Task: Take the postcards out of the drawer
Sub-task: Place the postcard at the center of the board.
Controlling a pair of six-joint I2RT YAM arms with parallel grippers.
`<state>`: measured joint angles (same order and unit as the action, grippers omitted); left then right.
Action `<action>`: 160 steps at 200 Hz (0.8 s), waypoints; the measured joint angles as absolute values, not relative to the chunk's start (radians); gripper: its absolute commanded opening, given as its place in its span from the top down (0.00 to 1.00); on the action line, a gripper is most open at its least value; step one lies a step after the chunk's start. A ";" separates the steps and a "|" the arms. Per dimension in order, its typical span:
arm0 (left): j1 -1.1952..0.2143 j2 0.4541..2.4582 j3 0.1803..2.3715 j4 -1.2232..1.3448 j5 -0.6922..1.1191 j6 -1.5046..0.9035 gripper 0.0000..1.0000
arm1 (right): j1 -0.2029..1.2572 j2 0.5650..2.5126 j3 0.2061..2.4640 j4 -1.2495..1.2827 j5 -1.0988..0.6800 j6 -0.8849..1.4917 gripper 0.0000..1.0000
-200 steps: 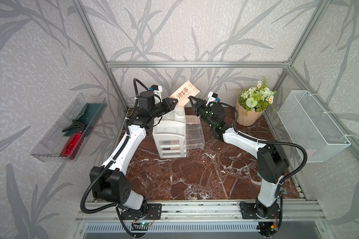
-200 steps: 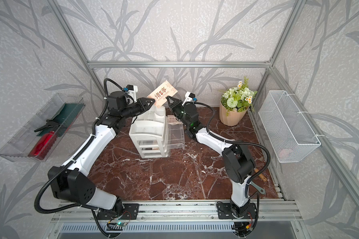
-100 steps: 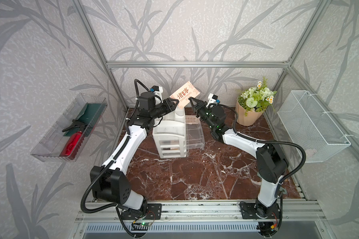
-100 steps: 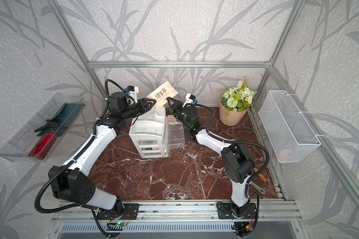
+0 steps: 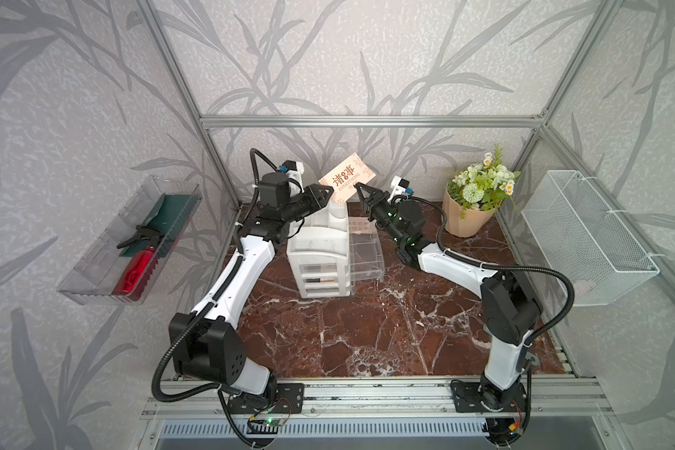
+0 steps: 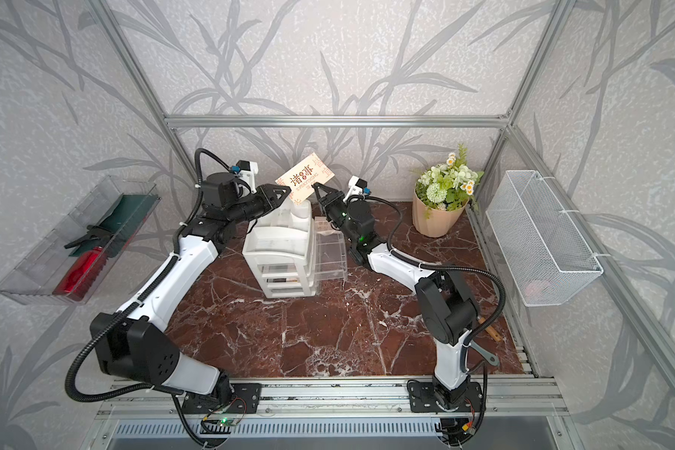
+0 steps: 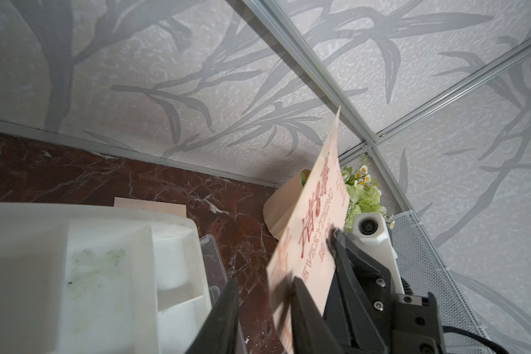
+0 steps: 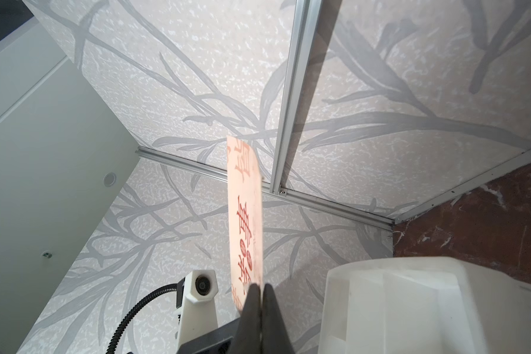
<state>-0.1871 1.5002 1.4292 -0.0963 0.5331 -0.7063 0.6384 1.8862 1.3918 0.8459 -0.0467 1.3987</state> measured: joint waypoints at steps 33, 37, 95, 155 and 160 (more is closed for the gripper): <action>-0.186 1.500 1.429 -0.071 0.551 -0.715 0.88 | 0.641 1.898 1.392 0.846 -0.051 1.400 1.00; -0.186 1.500 1.428 -0.069 0.552 -0.717 0.90 | 0.642 1.898 1.392 0.846 -0.052 1.400 1.00; -0.182 1.500 1.424 -0.051 0.566 -0.720 1.00 | 0.643 1.905 1.392 0.838 -0.062 1.390 0.91; -0.179 1.500 1.424 -0.052 0.574 -0.720 1.00 | 0.642 1.903 1.392 0.769 -0.069 1.315 0.66; -0.178 1.500 1.424 -0.052 0.575 -0.719 1.00 | 0.641 1.902 1.392 0.764 -0.070 1.309 0.64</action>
